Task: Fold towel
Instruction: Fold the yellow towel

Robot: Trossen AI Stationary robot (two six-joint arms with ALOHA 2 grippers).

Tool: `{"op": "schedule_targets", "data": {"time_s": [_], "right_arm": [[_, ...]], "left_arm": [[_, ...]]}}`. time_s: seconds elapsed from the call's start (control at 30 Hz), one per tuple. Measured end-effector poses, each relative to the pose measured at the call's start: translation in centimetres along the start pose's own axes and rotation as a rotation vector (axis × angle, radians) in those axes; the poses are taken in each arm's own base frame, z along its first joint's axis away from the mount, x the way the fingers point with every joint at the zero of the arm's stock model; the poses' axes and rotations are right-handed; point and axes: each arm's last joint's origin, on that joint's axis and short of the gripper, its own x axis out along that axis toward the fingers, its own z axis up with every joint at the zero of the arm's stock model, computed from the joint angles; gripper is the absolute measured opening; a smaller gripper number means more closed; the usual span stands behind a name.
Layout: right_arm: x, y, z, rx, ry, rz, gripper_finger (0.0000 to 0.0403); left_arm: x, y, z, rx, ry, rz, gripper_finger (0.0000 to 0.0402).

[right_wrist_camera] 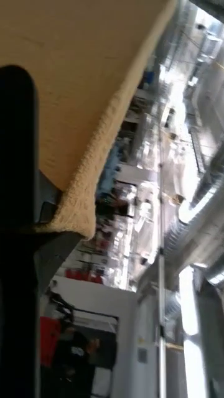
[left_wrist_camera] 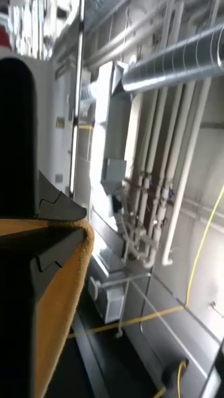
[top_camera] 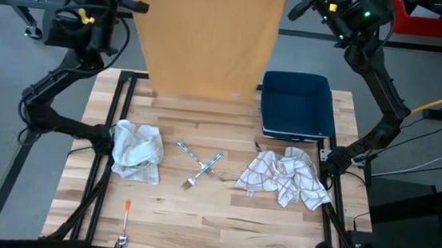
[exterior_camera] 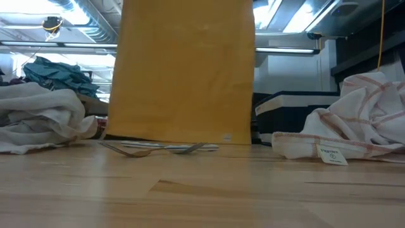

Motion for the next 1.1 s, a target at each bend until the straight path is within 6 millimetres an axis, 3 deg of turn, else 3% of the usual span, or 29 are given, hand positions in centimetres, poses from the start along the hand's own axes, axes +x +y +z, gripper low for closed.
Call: {"op": "schedule_targets", "data": {"time_s": [0.43,0.7,0.93,1.1], "right_arm": [[-1.2,0.7,0.1,0.173,0.170,0.262,0.0001],[-2.8,0.9,1.7,0.278,0.175,0.434,0.0001],[-4.8,0.4,4.4,0.288,0.063,0.435,0.0001],[-4.8,0.3,4.4,0.286,0.066,0.412,0.0001]], "left_arm": [[-3.6,0.2,3.8,-0.117,0.130,-0.251,0.0000],[-5.2,1.2,5.8,-0.235,0.130,-0.347,0.0000],[-5.3,1.3,6.3,-0.240,0.102,-0.361,0.0000],[-5.2,0.6,5.9,-0.127,0.115,-0.348,0.0000]]}}
